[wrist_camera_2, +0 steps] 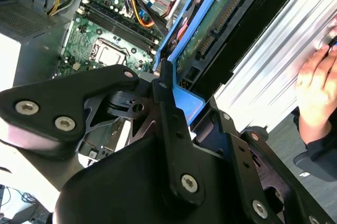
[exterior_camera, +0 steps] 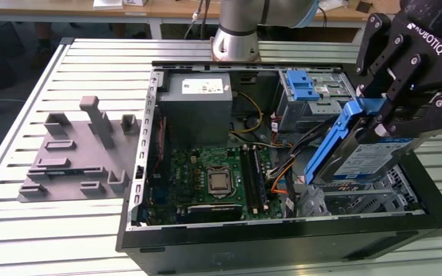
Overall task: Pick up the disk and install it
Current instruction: 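Insert the disk into the insertion slot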
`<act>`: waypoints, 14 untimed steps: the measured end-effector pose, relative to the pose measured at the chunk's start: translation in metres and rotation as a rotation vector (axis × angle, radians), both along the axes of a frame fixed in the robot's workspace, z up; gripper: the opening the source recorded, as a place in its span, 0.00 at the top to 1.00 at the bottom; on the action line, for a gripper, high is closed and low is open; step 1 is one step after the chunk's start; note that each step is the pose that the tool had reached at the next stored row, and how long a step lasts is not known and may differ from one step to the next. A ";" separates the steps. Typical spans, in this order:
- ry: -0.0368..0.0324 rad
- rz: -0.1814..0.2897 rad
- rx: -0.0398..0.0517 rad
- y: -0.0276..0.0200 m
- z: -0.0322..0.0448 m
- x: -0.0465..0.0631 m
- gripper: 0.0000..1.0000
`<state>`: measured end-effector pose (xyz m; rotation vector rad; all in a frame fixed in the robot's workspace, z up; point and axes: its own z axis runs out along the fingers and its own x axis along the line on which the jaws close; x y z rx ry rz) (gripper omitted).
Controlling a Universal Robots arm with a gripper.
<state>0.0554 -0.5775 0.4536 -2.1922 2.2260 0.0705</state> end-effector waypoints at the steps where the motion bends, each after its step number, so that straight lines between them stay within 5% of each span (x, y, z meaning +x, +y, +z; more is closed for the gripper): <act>1: 0.0000 0.000 0.0000 0.0000 -0.0001 0.001 0.64; 14: 0.0000 0.000 -0.0001 0.0005 -0.0048 0.019 0.64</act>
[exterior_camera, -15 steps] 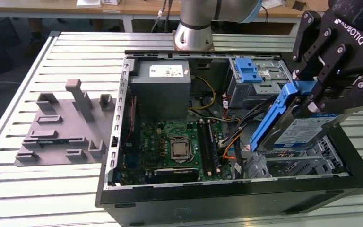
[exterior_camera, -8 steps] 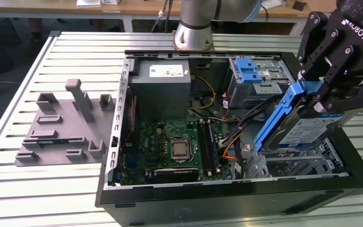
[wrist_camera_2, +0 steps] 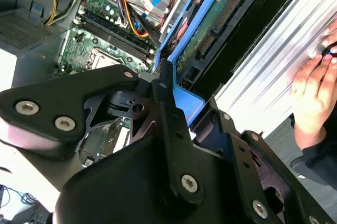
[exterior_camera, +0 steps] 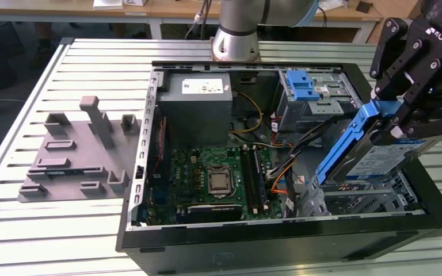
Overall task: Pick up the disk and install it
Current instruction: 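Insert the disk into the insertion slot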
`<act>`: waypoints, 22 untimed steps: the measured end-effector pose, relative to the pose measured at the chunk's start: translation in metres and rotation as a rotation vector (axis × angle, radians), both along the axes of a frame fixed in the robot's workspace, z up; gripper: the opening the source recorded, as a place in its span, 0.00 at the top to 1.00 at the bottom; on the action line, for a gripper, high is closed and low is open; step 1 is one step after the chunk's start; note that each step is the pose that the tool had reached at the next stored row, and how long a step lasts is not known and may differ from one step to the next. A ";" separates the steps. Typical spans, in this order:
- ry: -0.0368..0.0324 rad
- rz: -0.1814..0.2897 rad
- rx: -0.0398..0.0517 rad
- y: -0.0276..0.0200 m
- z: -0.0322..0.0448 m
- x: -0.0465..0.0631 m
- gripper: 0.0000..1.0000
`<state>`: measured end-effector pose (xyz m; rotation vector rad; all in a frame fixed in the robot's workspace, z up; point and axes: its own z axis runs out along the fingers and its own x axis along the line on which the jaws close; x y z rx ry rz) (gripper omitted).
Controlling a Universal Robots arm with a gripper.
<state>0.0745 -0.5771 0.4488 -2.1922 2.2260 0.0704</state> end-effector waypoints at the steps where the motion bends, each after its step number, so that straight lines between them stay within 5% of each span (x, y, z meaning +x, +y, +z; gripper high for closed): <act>1: 0.0000 0.000 0.0000 0.0000 -0.0005 0.001 0.64; 22: 0.0000 -0.002 0.0000 -0.0009 -0.0134 0.006 0.64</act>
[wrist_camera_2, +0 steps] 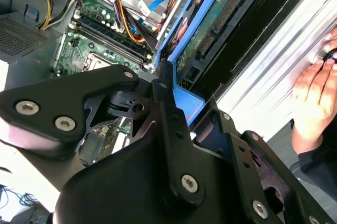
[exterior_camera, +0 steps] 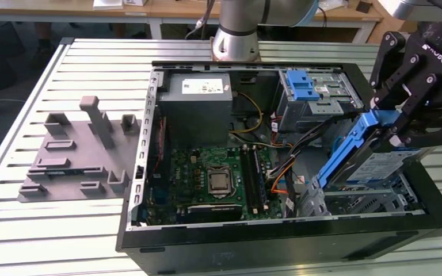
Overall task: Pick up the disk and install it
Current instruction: 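Insert the disk into the insertion slot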
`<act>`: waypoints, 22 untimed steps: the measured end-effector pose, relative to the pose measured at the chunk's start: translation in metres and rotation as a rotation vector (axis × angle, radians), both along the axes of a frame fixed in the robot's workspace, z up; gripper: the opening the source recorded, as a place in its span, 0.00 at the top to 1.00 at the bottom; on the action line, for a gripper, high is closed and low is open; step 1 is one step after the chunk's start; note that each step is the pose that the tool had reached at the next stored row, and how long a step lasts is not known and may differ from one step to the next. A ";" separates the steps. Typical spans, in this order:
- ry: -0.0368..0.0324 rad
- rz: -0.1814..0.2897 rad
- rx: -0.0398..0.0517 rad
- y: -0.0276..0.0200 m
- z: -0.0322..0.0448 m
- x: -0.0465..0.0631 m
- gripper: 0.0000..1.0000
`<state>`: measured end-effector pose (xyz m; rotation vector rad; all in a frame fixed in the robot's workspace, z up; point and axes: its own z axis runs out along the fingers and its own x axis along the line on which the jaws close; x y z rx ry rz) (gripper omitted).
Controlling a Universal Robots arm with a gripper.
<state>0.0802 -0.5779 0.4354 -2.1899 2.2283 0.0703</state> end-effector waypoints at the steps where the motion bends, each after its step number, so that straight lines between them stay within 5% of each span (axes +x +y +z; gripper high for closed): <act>1: 0.0000 -0.004 0.0000 -0.0002 -0.0005 0.000 0.64; 22: 0.0000 -0.014 0.0000 -0.0005 -0.0184 0.000 0.64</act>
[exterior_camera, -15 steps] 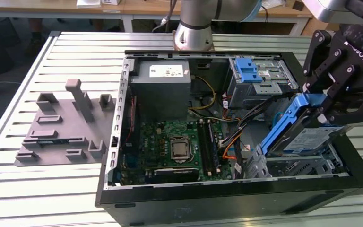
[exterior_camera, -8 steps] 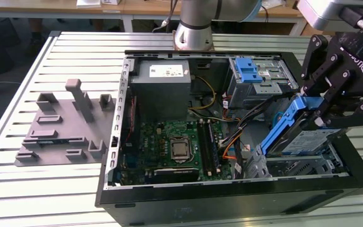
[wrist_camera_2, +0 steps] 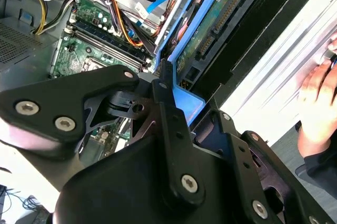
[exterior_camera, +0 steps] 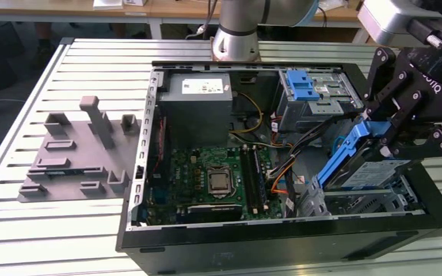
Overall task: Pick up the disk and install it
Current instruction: 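Insert the disk into the insertion slot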
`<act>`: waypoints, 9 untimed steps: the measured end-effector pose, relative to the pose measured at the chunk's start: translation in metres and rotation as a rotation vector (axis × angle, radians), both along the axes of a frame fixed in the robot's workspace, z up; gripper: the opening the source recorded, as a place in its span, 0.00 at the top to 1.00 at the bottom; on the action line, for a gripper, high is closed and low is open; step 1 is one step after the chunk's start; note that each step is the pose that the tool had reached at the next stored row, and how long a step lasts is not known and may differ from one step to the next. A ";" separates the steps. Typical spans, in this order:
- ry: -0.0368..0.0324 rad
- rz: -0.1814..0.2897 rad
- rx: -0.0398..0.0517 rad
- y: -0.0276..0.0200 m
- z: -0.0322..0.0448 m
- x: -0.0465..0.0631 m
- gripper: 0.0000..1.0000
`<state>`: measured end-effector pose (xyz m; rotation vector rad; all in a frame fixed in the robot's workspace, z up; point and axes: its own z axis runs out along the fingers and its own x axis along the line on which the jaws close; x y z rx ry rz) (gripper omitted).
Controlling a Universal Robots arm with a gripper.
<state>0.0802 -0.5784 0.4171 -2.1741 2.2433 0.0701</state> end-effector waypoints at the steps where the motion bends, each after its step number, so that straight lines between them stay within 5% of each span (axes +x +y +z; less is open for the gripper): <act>1: -0.0001 0.000 0.0002 0.0000 -0.0012 0.000 0.64; 9: -0.0004 0.000 0.0001 0.0000 -0.0096 0.000 0.64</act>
